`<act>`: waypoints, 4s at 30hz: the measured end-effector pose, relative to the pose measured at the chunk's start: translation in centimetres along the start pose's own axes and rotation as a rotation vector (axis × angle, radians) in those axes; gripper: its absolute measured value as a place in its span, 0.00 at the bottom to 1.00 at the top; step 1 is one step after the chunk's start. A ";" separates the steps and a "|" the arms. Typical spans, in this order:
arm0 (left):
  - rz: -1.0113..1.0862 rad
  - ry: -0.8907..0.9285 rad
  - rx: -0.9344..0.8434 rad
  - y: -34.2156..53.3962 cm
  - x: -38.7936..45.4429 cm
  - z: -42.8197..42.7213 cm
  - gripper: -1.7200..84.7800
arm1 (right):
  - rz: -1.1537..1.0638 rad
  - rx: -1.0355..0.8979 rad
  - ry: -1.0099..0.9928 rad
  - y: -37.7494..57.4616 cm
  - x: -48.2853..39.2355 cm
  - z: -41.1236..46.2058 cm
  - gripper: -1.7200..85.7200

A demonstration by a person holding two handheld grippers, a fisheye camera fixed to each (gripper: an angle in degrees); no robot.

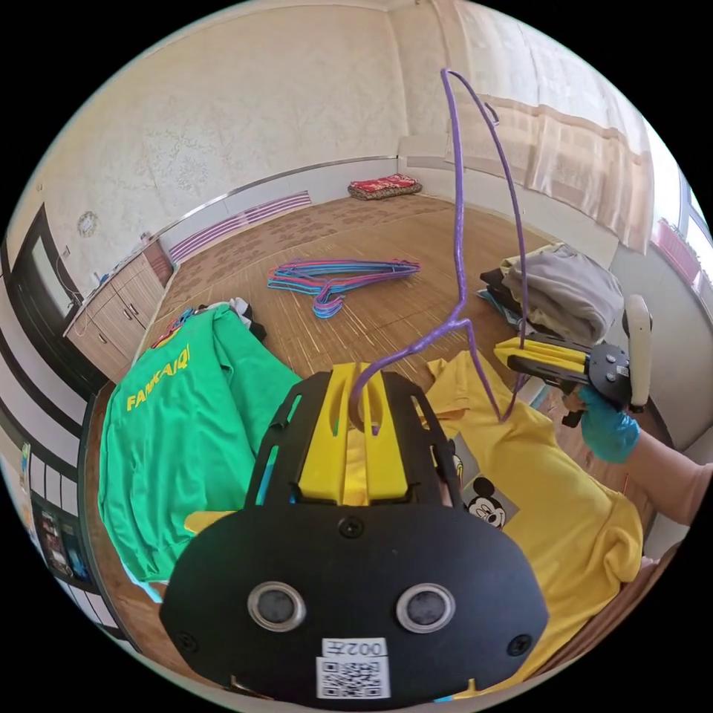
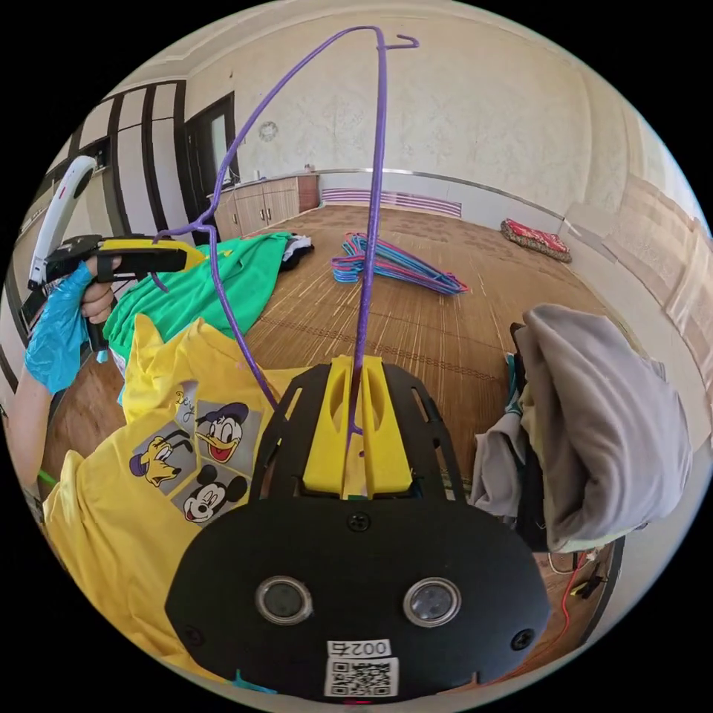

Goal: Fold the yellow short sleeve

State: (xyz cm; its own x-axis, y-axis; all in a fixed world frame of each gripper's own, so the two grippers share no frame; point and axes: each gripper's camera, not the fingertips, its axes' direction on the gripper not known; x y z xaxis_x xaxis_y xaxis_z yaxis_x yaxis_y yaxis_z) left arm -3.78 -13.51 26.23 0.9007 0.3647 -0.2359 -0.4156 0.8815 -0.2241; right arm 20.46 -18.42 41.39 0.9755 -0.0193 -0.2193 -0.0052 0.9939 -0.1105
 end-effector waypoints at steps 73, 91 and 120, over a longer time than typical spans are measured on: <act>-0.394 -0.326 -0.082 -5.8 19.1 -10.2 0.01 | 0.039 -0.112 -0.291 -19.9 -3.8 -16.7 0.01; -0.393 -0.141 0.031 16.2 26.7 -18.0 0.01 | -0.185 -0.144 -0.239 -0.6 -16.6 -32.2 0.01; -0.320 -0.138 -0.064 34.4 32.8 -18.0 0.01 | -0.242 -0.175 -0.105 19.4 -24.8 -41.2 0.01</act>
State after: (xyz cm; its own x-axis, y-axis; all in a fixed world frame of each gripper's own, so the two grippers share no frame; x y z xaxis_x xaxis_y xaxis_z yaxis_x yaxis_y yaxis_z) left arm 9.22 23.38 -6.18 0.9933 0.1142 -0.0156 -0.1131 0.9388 -0.3254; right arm -12.94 -3.18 4.76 0.9703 -0.2327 -0.0660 0.2012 0.9278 -0.3141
